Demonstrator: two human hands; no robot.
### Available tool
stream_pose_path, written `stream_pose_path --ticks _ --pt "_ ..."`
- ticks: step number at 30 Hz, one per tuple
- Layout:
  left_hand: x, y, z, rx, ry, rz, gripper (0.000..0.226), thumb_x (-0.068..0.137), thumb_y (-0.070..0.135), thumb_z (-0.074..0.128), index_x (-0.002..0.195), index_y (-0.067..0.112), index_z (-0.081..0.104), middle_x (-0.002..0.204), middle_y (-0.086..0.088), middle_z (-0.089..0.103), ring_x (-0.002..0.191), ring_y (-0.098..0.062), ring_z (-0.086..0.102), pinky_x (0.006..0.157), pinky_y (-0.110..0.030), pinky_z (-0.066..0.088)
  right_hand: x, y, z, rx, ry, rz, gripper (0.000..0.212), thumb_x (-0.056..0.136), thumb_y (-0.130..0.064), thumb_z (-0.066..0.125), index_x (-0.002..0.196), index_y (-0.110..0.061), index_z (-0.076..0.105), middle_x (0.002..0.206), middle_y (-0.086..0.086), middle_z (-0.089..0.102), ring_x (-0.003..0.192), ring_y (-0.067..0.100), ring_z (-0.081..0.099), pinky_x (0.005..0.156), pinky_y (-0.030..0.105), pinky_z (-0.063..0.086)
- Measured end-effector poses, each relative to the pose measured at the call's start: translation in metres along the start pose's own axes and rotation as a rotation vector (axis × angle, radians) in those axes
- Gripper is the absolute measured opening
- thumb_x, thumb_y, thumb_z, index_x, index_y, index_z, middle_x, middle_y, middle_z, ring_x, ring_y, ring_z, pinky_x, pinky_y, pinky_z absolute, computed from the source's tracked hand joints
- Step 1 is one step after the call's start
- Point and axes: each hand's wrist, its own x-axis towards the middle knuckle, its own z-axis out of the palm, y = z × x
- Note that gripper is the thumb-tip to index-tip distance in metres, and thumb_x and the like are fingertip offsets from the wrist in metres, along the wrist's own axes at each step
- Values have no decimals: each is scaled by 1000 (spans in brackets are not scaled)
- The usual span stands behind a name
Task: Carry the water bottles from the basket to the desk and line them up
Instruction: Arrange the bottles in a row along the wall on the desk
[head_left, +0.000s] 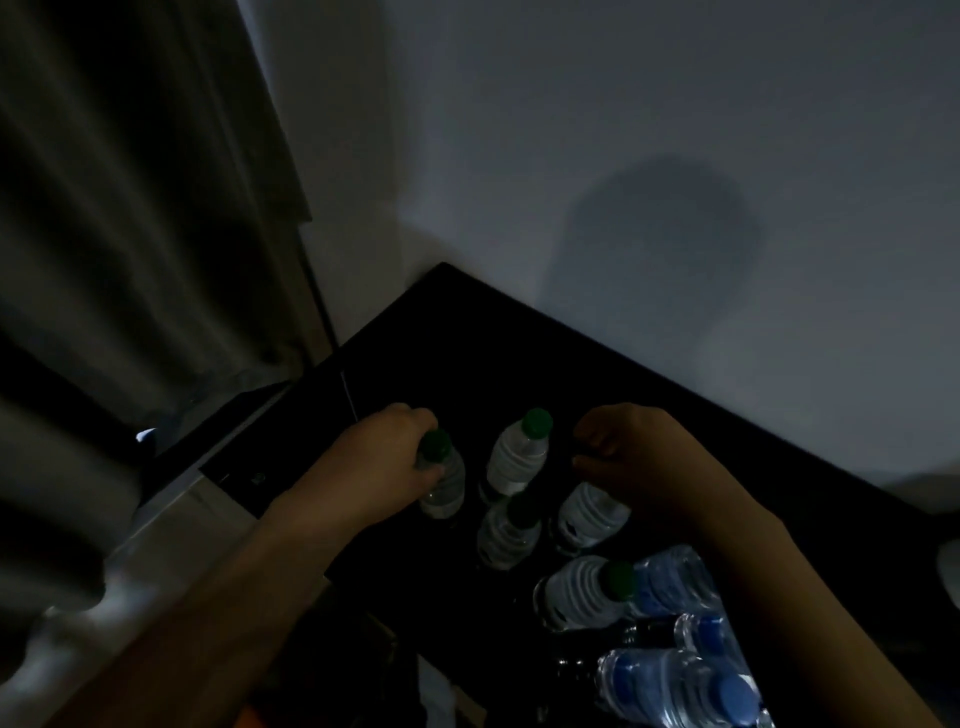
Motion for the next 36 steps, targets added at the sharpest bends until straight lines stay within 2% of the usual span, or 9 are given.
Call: stream_pose_path --ticks 3,8,13,17,22,25,29,33,36 --pt "13 -9 4 10 -50 34 35 86 29 64 116 13 57 111 -5 54 95 -16 56 86 -33 49 9 -1 10 -3 -1 41 39 83 -30 69 119 -17 62 109 3 64 97 19 62 83 32 52" --pt "31 -13 8 1 -83 75 45 86 30 65 127 18 51 115 -3 51 100 -15 53 86 -28 47 20 5 22 2 -9 73 45 82 -32 69 123 -19 57 113 4 61 97 18 61 81 30 51" --pt "47 -12 8 23 -122 52 51 82 32 69 128 22 50 114 0 50 100 -14 54 86 -30 49 39 11 28 -16 8 16 49 82 -29 67 127 -18 53 116 6 57 100 22 60 79 30 50" --pt "52 -12 9 61 -145 25 44 79 34 71 119 23 56 107 2 48 95 -13 52 81 -29 49 51 16 33 -3 4 -31 49 81 -27 66 128 -18 53 116 5 56 100 23 60 78 30 49" --pt "55 -12 15 58 -142 27 28 76 26 74 101 19 65 98 1 48 85 -12 50 73 -25 44 64 22 44 14 -49 -107 49 80 -23 65 127 -21 51 113 4 55 97 24 59 77 33 50" --pt "55 -15 18 2 -104 16 26 76 27 75 98 16 68 98 -3 50 85 -15 53 78 -31 49 70 21 53 20 -64 -133 46 81 -19 64 126 -20 53 111 5 55 95 25 59 75 30 48" --pt "62 -23 18 -12 -23 -9 25 74 34 76 87 14 68 91 -2 54 78 -13 54 66 -25 43 74 17 60 -8 -88 -137 48 82 -23 67 127 -19 52 113 6 54 96 26 59 74 30 47" --pt "73 -29 13 -64 13 9 28 72 31 76 71 6 64 76 -10 60 67 -17 58 59 -35 48 75 12 58 12 -50 -163 39 81 -23 70 118 -16 59 107 4 53 87 23 58 72 32 50" --pt "82 -32 7 -127 -3 58 27 71 25 76 69 2 62 69 -12 61 63 -21 60 57 -40 50 76 11 53 31 -42 -127 32 76 -22 73 105 -12 65 101 5 55 85 22 59 71 32 49"
